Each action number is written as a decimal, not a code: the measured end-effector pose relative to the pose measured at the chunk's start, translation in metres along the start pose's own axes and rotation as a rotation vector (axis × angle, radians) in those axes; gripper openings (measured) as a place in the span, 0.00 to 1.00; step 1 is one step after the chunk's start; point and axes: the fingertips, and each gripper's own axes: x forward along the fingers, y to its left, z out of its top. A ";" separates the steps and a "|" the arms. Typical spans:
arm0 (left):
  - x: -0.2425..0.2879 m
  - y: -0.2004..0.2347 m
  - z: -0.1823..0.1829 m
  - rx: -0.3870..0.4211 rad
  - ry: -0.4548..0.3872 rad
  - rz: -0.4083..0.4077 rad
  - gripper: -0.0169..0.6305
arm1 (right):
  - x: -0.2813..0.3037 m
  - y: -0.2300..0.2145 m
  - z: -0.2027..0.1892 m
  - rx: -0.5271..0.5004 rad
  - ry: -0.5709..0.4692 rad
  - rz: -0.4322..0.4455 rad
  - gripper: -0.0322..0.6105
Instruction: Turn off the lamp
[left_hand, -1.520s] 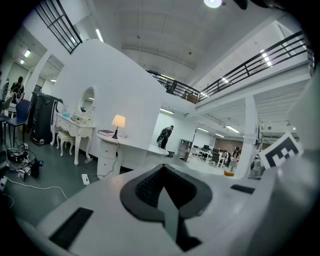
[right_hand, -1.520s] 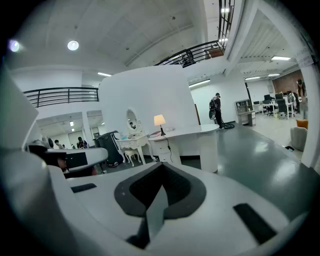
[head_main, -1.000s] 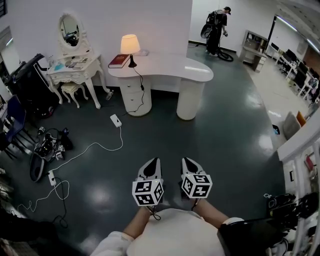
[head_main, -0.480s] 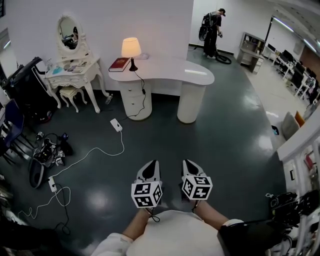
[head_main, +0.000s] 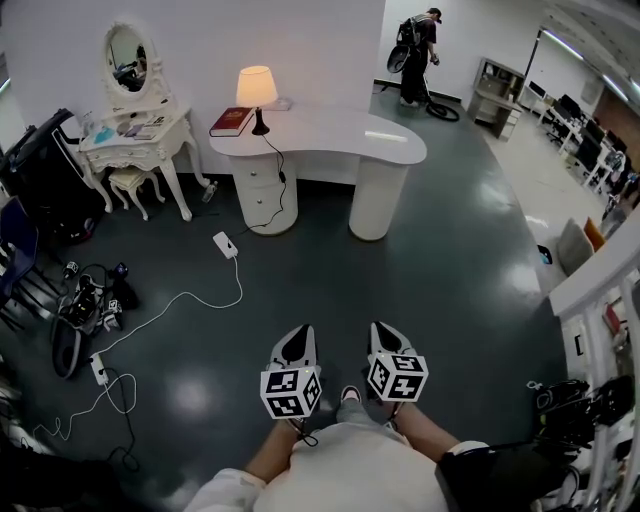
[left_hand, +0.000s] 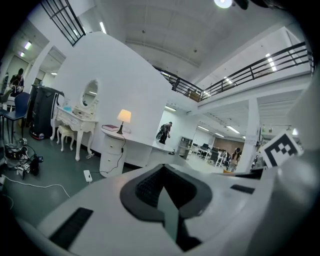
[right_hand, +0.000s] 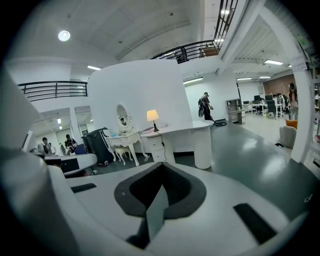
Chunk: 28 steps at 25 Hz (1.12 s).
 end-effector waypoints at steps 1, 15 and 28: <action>0.003 0.001 -0.001 0.000 0.001 0.000 0.04 | 0.003 -0.001 0.000 0.001 0.002 0.001 0.05; 0.086 0.016 0.024 0.012 -0.002 0.041 0.04 | 0.085 -0.019 0.036 -0.022 0.030 0.062 0.05; 0.165 0.021 0.039 0.020 0.010 0.080 0.04 | 0.151 -0.057 0.071 -0.029 0.055 0.086 0.05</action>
